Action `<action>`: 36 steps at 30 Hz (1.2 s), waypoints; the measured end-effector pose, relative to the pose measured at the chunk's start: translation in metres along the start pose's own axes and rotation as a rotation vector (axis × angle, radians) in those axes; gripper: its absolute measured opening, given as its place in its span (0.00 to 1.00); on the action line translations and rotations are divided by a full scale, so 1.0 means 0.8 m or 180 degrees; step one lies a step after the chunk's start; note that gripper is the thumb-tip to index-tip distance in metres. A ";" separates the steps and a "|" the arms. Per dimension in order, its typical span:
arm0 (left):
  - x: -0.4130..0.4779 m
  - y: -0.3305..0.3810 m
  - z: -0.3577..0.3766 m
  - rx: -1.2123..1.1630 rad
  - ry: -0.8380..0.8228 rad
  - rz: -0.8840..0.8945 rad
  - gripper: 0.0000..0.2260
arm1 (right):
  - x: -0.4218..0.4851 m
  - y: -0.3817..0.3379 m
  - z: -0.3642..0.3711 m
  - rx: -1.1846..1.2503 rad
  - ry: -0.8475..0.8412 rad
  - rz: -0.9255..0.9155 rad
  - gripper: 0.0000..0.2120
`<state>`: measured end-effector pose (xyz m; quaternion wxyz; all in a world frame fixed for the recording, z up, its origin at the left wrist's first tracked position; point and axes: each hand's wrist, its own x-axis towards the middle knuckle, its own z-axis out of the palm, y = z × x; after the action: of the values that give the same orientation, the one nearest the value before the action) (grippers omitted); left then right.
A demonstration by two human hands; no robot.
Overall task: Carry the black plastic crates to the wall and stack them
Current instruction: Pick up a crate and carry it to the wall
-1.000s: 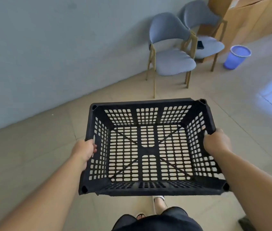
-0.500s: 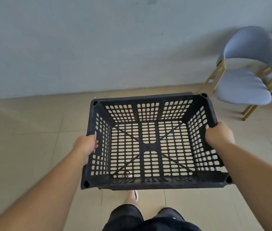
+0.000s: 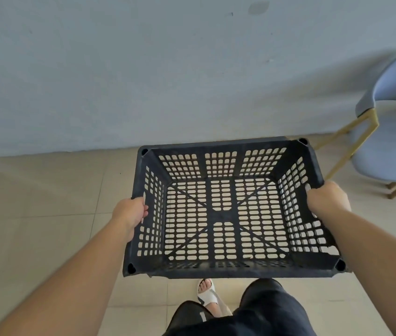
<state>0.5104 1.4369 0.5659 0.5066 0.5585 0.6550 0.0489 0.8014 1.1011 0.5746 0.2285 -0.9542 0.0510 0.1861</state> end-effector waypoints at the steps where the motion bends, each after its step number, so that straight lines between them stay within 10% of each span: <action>1: 0.016 0.013 0.002 0.0003 -0.0005 0.0012 0.13 | 0.013 -0.015 0.004 0.0010 0.0001 -0.0019 0.18; 17: 0.227 0.210 0.099 -0.0066 0.0224 -0.0355 0.14 | 0.274 -0.226 0.082 0.0072 -0.0252 0.0036 0.18; 36: 0.597 0.224 0.220 0.0120 -0.0112 -0.0684 0.15 | 0.489 -0.325 0.336 -0.0221 -0.0319 0.0427 0.12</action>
<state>0.8247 1.7881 0.3031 0.5098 0.4953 0.7029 -0.0278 1.1218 1.4499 0.3123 0.1845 -0.9455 0.0969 0.2502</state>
